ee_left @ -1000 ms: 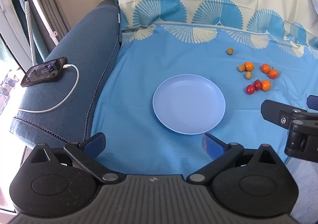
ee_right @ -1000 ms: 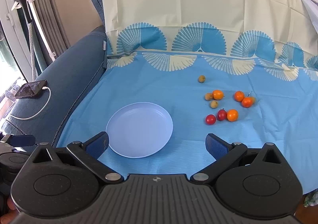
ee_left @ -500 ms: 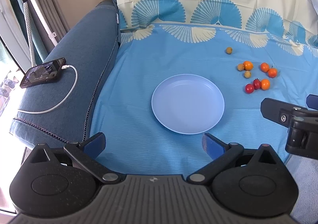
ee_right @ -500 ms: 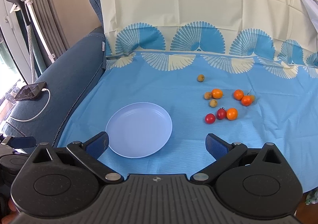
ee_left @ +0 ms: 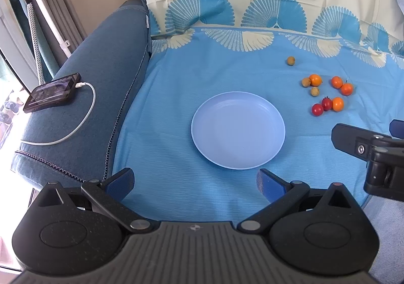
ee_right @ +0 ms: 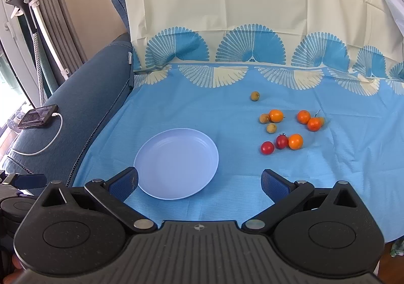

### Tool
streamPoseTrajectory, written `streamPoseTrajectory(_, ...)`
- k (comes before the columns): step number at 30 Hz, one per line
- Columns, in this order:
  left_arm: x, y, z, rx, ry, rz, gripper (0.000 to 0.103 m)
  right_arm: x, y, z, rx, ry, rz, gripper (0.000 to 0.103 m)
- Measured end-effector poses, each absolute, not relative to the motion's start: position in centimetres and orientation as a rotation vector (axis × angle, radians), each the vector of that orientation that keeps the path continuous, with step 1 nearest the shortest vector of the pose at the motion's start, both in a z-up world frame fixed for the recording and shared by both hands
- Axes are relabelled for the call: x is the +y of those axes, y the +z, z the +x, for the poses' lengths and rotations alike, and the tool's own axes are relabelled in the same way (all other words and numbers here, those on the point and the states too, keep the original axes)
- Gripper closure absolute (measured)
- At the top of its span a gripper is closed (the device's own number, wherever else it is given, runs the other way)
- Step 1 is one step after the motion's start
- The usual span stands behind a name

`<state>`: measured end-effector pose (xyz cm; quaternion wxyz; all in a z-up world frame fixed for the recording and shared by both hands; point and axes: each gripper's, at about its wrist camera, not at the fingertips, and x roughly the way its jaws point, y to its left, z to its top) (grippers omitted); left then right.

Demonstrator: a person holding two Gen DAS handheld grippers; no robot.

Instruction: Organize fruits

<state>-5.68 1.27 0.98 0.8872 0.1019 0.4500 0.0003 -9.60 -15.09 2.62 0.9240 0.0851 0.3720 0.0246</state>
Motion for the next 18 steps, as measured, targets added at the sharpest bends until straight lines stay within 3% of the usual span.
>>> streamPoseTrajectory(18,-1.5,-0.3,-4.1,0.975,-0.05,0.259,0.0,-18.2,1.9,-9.7,0.661,0.019,0.233,0.0)
